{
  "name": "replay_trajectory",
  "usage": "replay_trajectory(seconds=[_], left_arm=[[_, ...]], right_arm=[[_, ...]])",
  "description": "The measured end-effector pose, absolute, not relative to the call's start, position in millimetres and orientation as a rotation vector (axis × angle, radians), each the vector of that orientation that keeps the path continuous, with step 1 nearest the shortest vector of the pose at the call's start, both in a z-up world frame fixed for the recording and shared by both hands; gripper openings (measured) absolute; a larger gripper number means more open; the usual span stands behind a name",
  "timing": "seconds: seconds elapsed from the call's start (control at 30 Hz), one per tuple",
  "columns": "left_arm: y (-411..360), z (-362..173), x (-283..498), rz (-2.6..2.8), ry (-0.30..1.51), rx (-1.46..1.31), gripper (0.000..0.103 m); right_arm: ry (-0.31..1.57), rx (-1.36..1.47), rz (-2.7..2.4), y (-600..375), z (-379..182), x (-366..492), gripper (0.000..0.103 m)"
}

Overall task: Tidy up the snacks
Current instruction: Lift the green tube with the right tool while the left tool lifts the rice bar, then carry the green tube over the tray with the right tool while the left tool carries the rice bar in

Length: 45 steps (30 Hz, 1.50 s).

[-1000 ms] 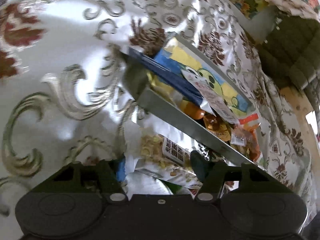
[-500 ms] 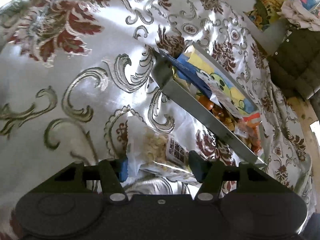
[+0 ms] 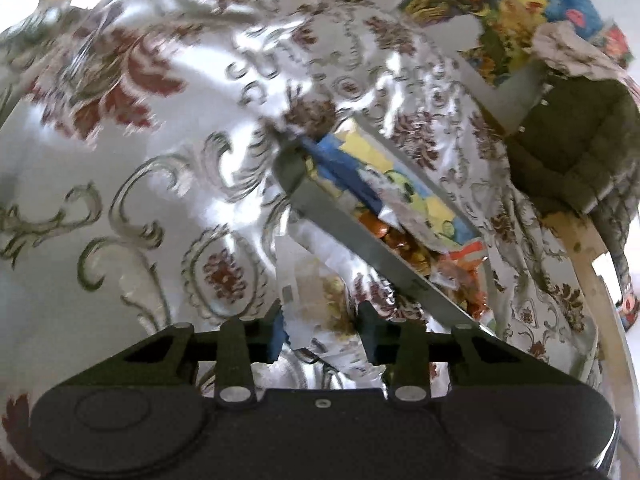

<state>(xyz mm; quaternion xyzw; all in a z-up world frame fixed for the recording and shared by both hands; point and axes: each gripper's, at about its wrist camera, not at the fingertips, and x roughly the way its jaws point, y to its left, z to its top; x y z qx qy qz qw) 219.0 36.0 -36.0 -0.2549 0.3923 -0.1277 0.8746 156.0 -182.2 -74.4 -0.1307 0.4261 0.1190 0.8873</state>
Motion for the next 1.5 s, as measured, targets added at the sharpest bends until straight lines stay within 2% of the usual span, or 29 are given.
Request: replay_trajectory(seconds=[0.27, 0.63, 0.87, 1.2, 1.5], left_arm=[[23, -29, 218, -0.325, 0.755, -0.475, 0.035], [-12, -20, 214, -0.362, 0.655, -0.260, 0.035], [-11, -13, 211, -0.356, 0.606, -0.305, 0.033], [-15, 17, 225, -0.414, 0.424, -0.373, 0.033], [-44, 14, 273, -0.459, 0.379, -0.426, 0.033]], right_arm=[[0.825, -0.164, 0.209, -195, -57, 160, 0.020], [0.771, -0.122, 0.188, -205, -43, 160, 0.020], [0.680, -0.121, 0.178, -205, -33, 158, 0.020], [0.489, -0.093, 0.115, -224, -15, 168, 0.020], [0.464, 0.006, 0.039, -261, -13, 196, 0.020]])
